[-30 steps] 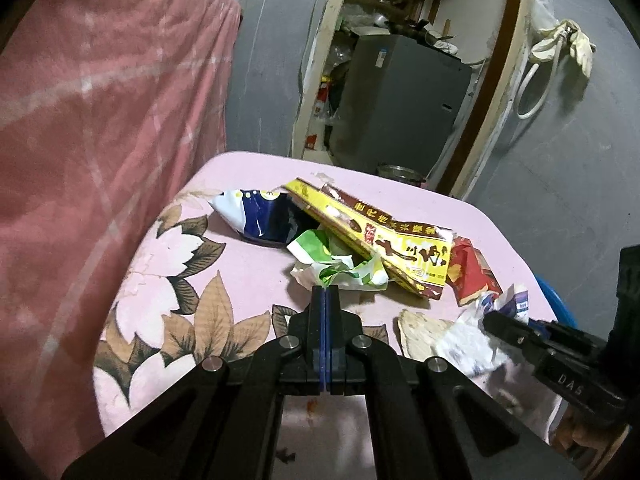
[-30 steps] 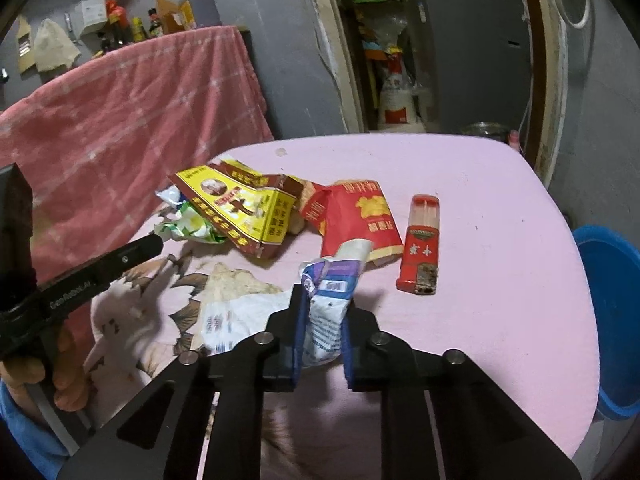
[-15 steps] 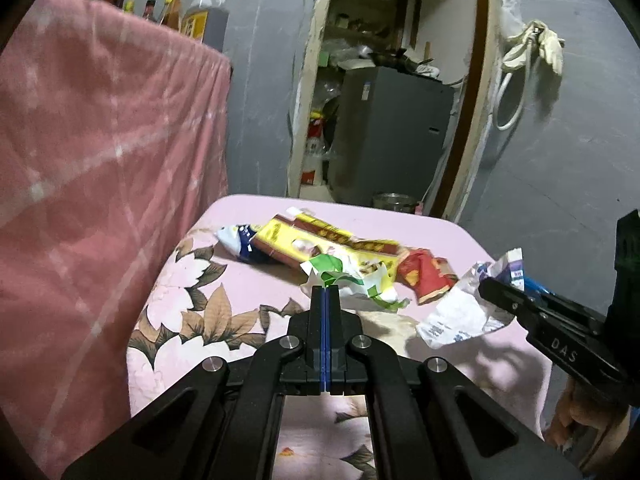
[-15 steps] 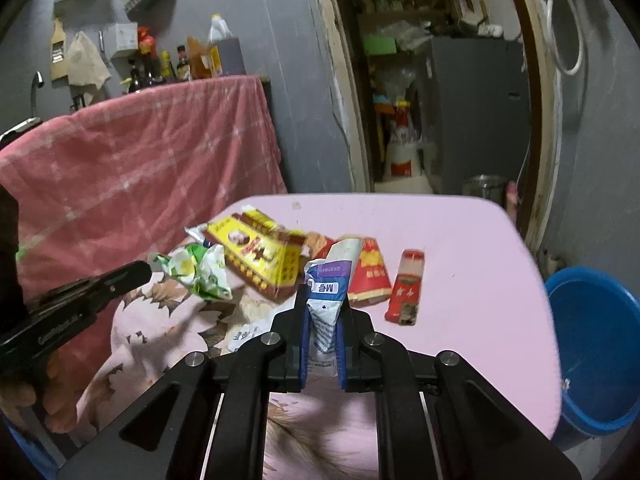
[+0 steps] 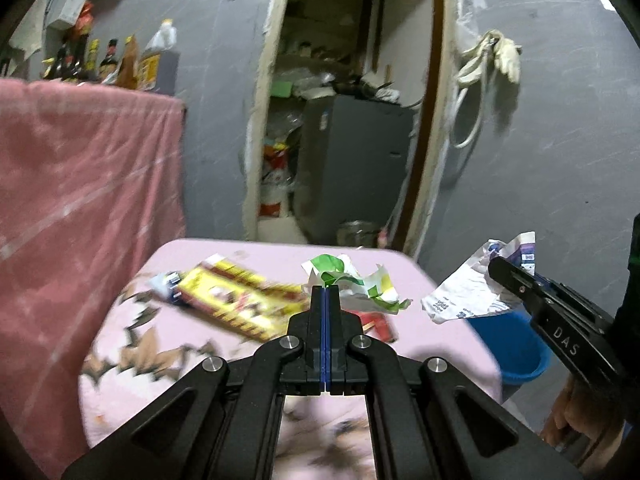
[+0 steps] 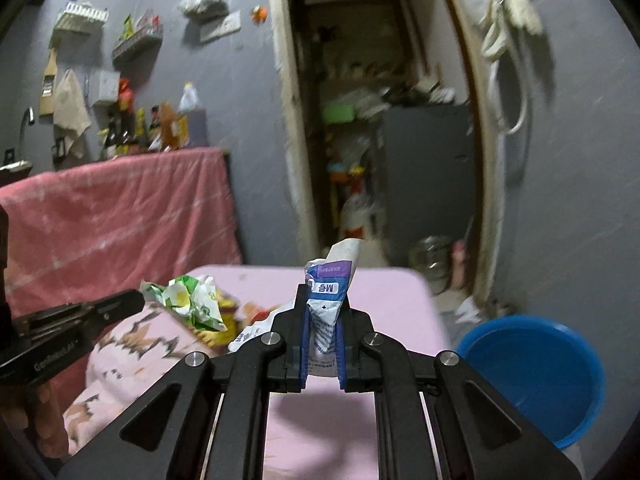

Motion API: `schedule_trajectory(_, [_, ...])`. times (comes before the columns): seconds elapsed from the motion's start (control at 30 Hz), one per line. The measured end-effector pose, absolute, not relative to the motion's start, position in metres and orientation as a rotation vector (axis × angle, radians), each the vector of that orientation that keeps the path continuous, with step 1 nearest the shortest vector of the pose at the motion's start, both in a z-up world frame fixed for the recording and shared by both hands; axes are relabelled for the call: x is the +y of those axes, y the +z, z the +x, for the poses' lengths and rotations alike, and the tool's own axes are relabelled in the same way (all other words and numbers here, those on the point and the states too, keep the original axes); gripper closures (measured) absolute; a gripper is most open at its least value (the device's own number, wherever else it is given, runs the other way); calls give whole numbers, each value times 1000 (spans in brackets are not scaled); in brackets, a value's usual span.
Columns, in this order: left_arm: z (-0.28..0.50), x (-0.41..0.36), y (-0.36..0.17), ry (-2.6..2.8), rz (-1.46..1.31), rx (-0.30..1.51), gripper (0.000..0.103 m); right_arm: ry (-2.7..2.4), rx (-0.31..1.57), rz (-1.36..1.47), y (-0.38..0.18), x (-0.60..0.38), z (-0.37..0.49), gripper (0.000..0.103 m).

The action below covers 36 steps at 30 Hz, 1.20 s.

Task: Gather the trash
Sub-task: 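Carry the green wrapper and white-blue packet with both grippers over the blue basin, then open both grippers to drop the wrapper and packet into the basin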

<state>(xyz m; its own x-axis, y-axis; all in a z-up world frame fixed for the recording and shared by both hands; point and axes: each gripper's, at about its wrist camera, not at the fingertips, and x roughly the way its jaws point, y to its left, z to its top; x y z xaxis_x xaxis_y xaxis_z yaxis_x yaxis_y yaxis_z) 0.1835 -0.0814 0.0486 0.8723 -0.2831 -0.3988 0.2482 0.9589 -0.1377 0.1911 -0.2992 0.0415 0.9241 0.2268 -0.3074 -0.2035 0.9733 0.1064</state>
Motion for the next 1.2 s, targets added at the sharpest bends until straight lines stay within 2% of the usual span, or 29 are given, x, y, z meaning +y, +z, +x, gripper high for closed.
schedule_trajectory(0.3, [199,-168,65,-408,-76,358,103,51,211,65,61,-365,177,95])
schedule_trajectory(0.53, [218,-252,59,-525,-58,357,103,-86,191,62,60,-427,176,95])
schedule_trajectory(0.83, [249,-324,32,-581,-35,426,103,-197,266,78,34,-493,184,95])
schedule_trajectory(1.2, [286,-340,-7,-598,-63,617,103,-197,409,107,5,-516,210,91])
